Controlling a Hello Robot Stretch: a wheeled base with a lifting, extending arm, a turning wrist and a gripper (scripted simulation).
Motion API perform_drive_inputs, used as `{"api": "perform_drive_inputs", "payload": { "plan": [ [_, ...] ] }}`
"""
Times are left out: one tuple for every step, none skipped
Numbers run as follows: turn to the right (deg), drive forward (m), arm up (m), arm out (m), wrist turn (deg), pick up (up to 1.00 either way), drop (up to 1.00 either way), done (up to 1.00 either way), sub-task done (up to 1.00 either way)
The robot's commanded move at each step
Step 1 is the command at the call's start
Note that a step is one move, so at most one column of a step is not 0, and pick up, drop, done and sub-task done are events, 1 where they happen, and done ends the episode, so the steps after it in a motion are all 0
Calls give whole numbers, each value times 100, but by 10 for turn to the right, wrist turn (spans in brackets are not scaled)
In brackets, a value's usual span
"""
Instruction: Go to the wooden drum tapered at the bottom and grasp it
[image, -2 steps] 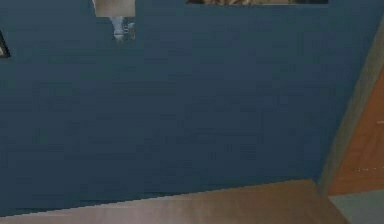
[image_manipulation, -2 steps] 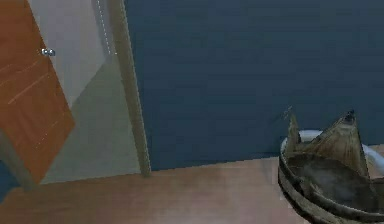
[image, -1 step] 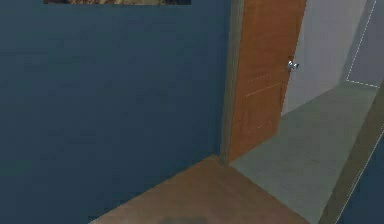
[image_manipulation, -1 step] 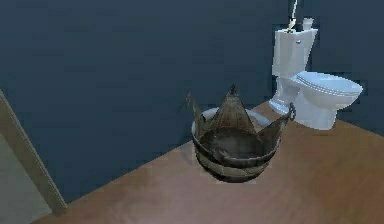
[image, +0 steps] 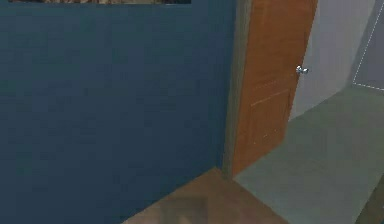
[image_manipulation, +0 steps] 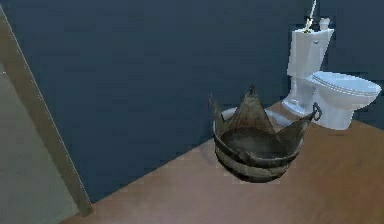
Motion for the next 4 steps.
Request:
{"api": "perform_drive_inputs", "payload": {
  "plan": [
    [360,0,0,0,0,0,0,0,0],
    [0,100,0,0,0,0,0,0,0],
    [0,40,0,0,0,0,0,0,0],
    [450,0,0,0,0,0,0,0,0]
  ]
}}
